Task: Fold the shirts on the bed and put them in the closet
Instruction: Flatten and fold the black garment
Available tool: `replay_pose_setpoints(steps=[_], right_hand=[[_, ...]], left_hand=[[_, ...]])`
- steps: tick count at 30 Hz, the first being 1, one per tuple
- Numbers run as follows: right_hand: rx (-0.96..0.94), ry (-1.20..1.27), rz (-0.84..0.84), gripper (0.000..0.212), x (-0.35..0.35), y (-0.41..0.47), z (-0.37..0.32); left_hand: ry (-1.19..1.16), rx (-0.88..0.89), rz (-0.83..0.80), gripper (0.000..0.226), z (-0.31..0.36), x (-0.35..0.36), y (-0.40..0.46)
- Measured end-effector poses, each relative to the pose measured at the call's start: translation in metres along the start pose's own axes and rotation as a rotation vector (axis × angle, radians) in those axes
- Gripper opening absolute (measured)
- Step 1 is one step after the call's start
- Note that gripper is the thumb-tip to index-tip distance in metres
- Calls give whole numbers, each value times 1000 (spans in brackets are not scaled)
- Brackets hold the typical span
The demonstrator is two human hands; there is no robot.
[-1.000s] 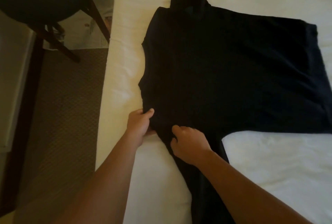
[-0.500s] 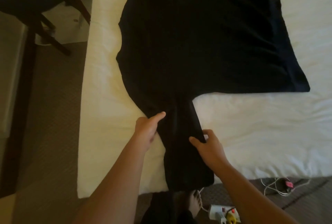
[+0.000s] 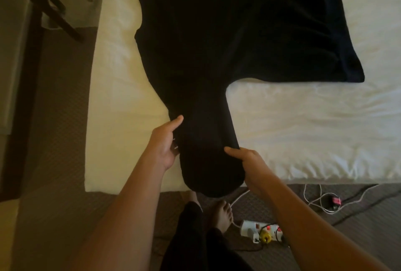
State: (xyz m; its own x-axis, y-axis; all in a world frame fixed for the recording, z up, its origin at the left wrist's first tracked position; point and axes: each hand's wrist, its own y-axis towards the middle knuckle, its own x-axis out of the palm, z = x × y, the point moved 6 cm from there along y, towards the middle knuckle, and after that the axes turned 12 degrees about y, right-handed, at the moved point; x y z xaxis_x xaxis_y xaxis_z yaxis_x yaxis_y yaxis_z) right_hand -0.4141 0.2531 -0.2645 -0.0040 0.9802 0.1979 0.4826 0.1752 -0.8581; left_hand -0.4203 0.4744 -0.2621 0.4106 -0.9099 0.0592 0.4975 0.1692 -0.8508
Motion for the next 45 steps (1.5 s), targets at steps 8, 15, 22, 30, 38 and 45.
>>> replay_pose_setpoints(steps=[8, 15, 22, 30, 38, 45], right_hand=[[109, -397, 15, 10, -25, 1, 33], [-106, -1068, 241, 48, -27, 15, -17], [-261, -770, 257, 25, 3, 45, -75], [-97, -798, 138, 21, 29, 75, -80], [-217, -1091, 322, 27, -11, 65, -129], [-441, -1444, 486, 38, -89, 74, -205]], left_hand=[[104, -25, 165, 14, -49, -16, -2], [209, -22, 217, 31, -15, -23, 8], [84, -53, 239, 61, 53, -26, 48], [64, -128, 397, 21, 68, -46, 61], [912, 199, 826, 57, 113, -3, 31], [1579, 698, 492, 61, 127, 104, 57]])
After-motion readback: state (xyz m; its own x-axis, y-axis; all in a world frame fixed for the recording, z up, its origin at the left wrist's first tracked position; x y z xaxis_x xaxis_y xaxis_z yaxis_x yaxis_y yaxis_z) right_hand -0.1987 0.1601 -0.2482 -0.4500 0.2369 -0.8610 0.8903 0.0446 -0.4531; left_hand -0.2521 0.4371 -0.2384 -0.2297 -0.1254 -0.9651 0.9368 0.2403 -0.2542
